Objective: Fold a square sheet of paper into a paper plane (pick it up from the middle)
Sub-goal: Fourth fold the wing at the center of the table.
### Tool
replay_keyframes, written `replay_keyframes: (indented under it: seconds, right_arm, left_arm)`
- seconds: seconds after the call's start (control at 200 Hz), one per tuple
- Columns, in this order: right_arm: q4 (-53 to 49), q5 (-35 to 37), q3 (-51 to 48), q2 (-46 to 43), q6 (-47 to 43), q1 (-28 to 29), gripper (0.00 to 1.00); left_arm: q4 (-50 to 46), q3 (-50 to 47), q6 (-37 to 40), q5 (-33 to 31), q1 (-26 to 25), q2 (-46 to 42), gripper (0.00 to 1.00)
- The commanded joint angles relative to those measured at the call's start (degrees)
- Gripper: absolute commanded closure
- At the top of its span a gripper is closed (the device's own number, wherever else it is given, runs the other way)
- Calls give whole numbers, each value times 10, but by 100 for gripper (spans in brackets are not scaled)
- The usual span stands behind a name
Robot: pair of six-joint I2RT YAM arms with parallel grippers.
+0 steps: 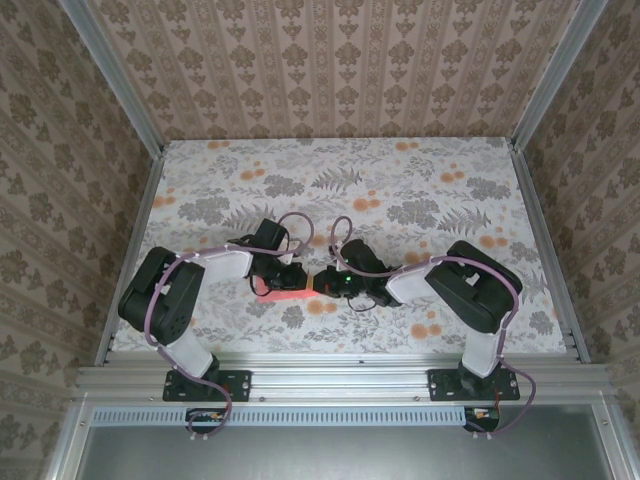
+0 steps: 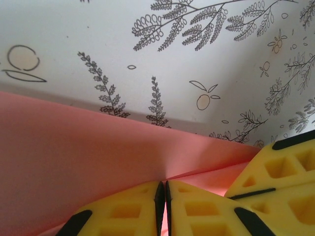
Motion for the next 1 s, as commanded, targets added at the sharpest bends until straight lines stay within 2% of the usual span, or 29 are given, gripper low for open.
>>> replay_keyframes:
  seconds: [0.0, 0.555, 0.955, 0.995]
  right_arm:
    - [-1, -9, 7, 16, 7, 2, 100]
    - [-123, 37, -3, 32, -19, -18, 100]
    - [-169, 59, -8, 38, -11, -28, 100]
    - [-176, 62, -7, 39, -13, -28, 100]
  left_arm:
    - [-17, -23, 9, -30, -2, 13, 86]
    - [-26, -32, 7, -34, 7, -24, 84]
    - [-16, -75, -7, -49, 49, -66, 81]
    - [-16, -78, -7, -49, 71, -70, 81]
